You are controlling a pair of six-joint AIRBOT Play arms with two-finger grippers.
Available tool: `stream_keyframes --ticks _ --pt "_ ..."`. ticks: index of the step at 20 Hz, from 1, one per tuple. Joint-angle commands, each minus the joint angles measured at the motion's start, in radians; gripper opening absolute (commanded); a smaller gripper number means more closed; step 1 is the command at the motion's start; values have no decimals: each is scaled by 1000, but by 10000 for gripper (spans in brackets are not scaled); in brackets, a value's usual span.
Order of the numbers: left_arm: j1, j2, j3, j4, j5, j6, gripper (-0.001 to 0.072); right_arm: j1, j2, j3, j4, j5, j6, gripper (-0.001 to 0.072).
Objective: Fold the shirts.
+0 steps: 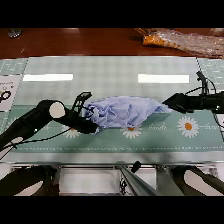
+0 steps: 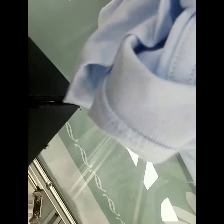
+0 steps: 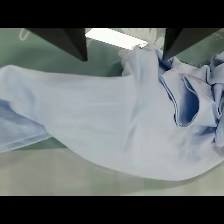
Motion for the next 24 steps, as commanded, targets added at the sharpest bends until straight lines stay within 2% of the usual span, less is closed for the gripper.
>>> stream_keyframes --ticks 1,6,9,12,13,14,15,19,21,24 --pt "0 1 0 0 -3 -1 20 75 -57 -6 55 -17 -4 556" --pt "0 1 1 0 -10 -1 20 124 -77 -6 34 -35 24 554" --pt "0 1 1 0 -10 -1 20 158 -80 -6 -39 -143 95 536" --pt "0 1 2 1 0 0 20 278 -134 -6 -51 -272 123 513" --pt "0 1 3 1 6 0 20 333 -160 -6 -53 -325 123 375" --pt "0 2 8 3 9 0 20 376 -178 -6 -53 -370 123 171" --pt "0 6 21 18 8 -1 20 399 -180 -5 -53 -390 121 30" --pt "58 110 190 204 -60 -10 19 327 -55 108 -101 -311 89 30" --pt "156 207 341 317 -71 -42 19 251 77 205 -107 -304 89 29" --pt "314 332 601 356 -54 -46 20 183 251 388 -109 -303 90 28"
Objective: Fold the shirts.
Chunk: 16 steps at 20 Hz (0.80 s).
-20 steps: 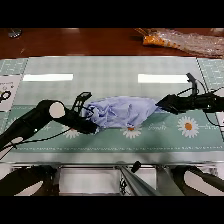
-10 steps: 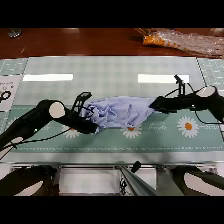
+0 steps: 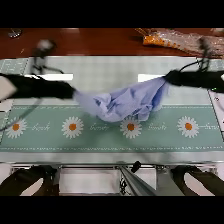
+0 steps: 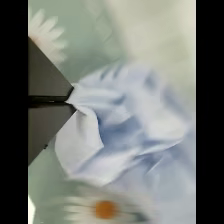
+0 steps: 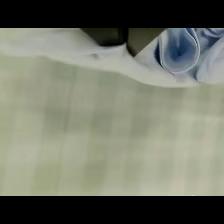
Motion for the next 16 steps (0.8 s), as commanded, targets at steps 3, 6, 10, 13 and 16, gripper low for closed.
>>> stream_keyframes --ticks 3,6,10,13,16 --pt "195 170 419 90 109 -8 20 -56 237 332 -11 3 4 28" --pt "203 195 591 89 209 16 20 -56 269 532 -19 3 26 29" --pt "203 219 723 98 198 37 20 -56 269 737 -141 48 105 29" --pt "203 259 732 206 14 56 20 -56 270 821 -411 245 194 29" --pt "203 269 732 247 -273 56 20 -56 289 832 -482 378 214 29"
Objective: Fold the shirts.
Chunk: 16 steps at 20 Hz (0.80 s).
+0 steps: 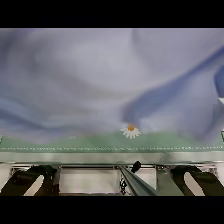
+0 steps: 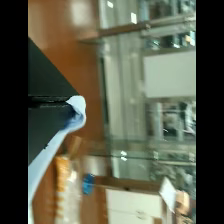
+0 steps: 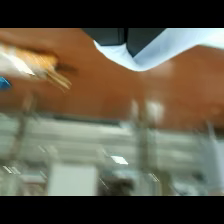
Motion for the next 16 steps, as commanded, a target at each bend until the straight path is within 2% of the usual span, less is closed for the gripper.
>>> stream_keyframes --ticks 1,3,6,10,13,16 --pt "2 14 16 58 -313 4 20 -1 16 42 -126 153 47 29" --pt "2 18 16 58 -374 -2 20 0 24 42 -89 145 47 29" --pt "2 30 16 53 -381 -2 20 -1 28 42 -47 138 47 29" --pt "2 26 9 35 -483 -29 20 -1 23 42 -58 202 48 29" --pt "2 30 -92 35 -537 -29 20 -1 -34 42 -54 384 48 29" --pt "2 29 -296 35 -537 -28 20 0 -154 26 -24 587 40 28"
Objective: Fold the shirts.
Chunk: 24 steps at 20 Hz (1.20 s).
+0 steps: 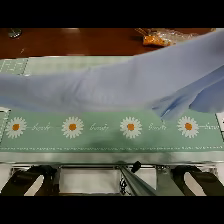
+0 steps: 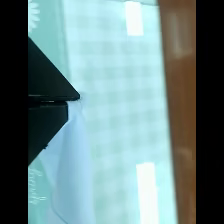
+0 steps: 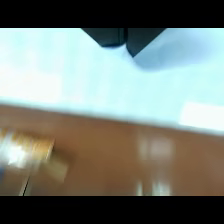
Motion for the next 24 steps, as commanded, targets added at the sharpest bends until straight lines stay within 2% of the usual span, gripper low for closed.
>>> stream_keyframes --ticks 1,3,6,11,14,17,20,23,24 --pt "1 1 -218 -2 -19 1 20 1 -121 -34 55 204 -23 29" --pt "1 0 -379 15 90 27 20 37 -194 -83 66 148 -48 29" --pt "9 -35 -534 39 295 26 20 122 -341 -109 -11 29 -51 29" --pt "112 -230 -562 58 406 64 20 169 -584 -109 -82 -166 -87 29" --pt "178 -361 -562 42 496 60 20 167 -668 -109 -86 -364 -86 29" --pt "172 -506 -562 -40 516 60 20 169 -727 -109 -60 -535 -75 29" --pt "145 -644 -562 -136 555 60 21 169 -801 -109 -2 -529 -76 29" --pt "125 -758 -562 -137 593 51 20 168 -884 -109 -9 -479 -76 29" --pt "126 -788 -562 -137 588 16 20 167 -911 -109 -9 -466 -76 29"
